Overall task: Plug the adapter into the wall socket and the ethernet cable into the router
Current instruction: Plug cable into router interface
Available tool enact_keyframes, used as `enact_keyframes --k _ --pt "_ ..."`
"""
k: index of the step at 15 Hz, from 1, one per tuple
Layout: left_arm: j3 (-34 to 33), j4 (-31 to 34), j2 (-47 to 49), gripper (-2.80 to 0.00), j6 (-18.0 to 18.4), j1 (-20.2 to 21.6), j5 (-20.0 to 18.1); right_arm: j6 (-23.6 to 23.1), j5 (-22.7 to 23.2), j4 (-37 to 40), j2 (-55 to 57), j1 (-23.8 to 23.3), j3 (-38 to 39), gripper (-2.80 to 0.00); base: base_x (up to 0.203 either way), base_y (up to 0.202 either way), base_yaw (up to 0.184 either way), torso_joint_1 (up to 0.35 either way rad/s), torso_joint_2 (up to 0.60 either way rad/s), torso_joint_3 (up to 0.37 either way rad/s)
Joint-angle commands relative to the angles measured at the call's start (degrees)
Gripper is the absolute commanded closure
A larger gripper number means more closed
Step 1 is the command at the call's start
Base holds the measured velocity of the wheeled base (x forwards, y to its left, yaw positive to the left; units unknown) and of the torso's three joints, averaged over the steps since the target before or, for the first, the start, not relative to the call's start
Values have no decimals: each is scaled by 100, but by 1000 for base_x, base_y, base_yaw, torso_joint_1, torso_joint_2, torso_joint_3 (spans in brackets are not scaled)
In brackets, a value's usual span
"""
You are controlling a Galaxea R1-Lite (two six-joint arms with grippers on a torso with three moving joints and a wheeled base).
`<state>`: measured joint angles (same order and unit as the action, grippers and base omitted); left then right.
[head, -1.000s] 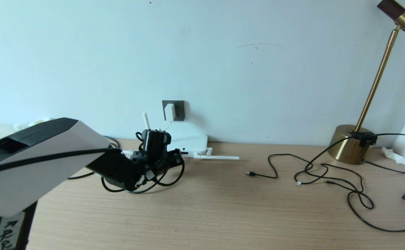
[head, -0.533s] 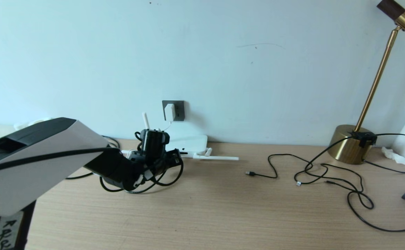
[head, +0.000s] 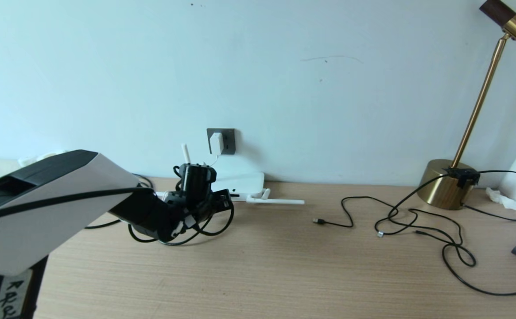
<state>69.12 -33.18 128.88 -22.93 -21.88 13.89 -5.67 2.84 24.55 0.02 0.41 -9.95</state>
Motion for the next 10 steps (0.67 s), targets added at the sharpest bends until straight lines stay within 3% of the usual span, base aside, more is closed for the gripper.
enact_keyframes --k 1,10 --pt "18 -30 23 0 -10 0 9 -4 6 15 -2 2 -3 0 0 0 0 0 0 0" --pt "40 -13 190 0 122 8 8 -4 6 15 -2 2 2 0 0 0 0 0 0 0"
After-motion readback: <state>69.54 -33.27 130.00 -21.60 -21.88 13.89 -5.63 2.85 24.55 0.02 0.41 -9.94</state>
